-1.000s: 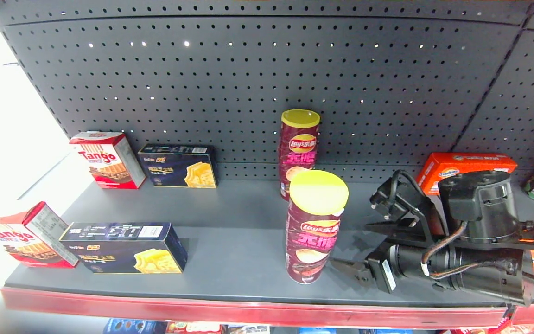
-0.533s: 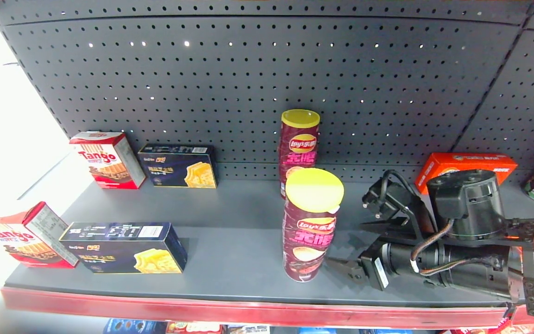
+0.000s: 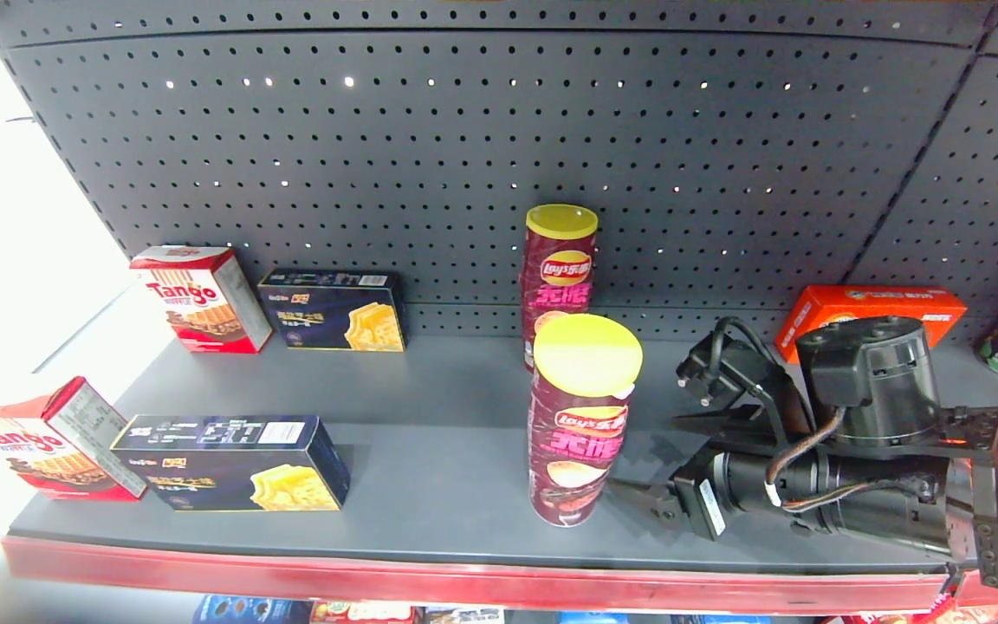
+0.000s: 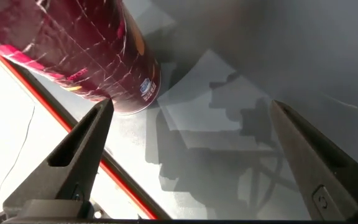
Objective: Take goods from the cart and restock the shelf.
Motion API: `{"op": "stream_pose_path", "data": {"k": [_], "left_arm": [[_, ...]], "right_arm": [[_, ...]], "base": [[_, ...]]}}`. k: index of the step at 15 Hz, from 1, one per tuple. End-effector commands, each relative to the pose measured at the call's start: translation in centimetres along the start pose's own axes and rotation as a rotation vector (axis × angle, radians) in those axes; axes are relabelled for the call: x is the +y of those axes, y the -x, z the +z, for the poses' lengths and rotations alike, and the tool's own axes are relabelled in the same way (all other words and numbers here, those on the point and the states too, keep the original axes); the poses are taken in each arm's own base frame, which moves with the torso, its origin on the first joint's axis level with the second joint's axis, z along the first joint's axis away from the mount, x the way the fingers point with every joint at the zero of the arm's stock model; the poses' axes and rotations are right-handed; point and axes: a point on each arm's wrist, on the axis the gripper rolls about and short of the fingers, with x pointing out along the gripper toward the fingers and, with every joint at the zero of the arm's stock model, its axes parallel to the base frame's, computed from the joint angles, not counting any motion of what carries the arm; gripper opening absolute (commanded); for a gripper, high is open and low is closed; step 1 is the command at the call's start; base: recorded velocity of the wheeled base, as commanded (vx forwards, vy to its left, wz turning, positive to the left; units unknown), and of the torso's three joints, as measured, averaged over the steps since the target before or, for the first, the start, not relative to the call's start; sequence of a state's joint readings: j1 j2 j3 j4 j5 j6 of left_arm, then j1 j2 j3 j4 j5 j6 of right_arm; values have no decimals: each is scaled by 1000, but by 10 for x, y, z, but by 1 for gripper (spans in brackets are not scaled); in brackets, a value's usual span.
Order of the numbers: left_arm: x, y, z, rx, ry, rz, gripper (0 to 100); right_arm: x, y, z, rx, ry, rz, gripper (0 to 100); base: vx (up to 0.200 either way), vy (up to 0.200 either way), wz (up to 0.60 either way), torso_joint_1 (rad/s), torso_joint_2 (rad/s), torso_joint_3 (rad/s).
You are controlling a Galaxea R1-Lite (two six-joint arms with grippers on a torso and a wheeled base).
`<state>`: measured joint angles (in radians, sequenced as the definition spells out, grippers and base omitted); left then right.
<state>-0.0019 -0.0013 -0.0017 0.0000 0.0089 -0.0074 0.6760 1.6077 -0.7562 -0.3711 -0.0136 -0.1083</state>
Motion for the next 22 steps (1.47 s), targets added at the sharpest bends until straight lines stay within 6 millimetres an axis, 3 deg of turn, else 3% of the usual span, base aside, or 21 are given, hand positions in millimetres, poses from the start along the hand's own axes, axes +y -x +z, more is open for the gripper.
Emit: {"op": "stream_pose_path", "data": {"k": [1,7,9,11,12,14,15,16,17,18,19,22], "left_arm": [[0,0,0,1,0,-1,100],[0,0,0,1,0,1,100],[0,0,0,3,0,1,100],[0,0,0,1,0,1,100],[0,0,0,1,0,-1,100],[0,0,0,1,0,1,100],[0,0,0,3,0,-1,100],[0,0,0,1,0,-1,100],[0,0,0,3,0,-1,100],[0,0,0,3,0,-2,100],[0,0,0,1,-1,-2,100],[0,0,0,1,-3,-5,100]], "right_arm": [[1,-4,0,4,2,2,100],[1,-5,3,-2,3,3,100],[-6,10,5,-35,-15,-24,100],[-22,39,6,-90,-46,-91,100],[-36,72,6,-162,-83,-170,100],[-50,118,3,-270,-145,-313,100],[-52,158,-9,-347,-177,-436,100],[-49,179,-23,-377,-190,-500,100],[-38,203,-52,-415,-203,-593,100],[-31,211,-69,-426,-209,-628,100],[-13,221,-105,-451,-212,-680,100],[15,223,-168,-469,-212,-715,100]], "base": [[0,0,0,0,0,0],[0,0,0,0,0,0],[0,0,0,0,0,0],[0,0,0,0,0,0],[0,0,0,0,0,0],[0,0,0,0,0,0],[0,0,0,0,0,0],[0,0,0,0,0,0],[0,0,0,0,0,0],[0,0,0,0,0,0],[0,0,0,0,0,0],[0,0,0,0,0,0]]}}
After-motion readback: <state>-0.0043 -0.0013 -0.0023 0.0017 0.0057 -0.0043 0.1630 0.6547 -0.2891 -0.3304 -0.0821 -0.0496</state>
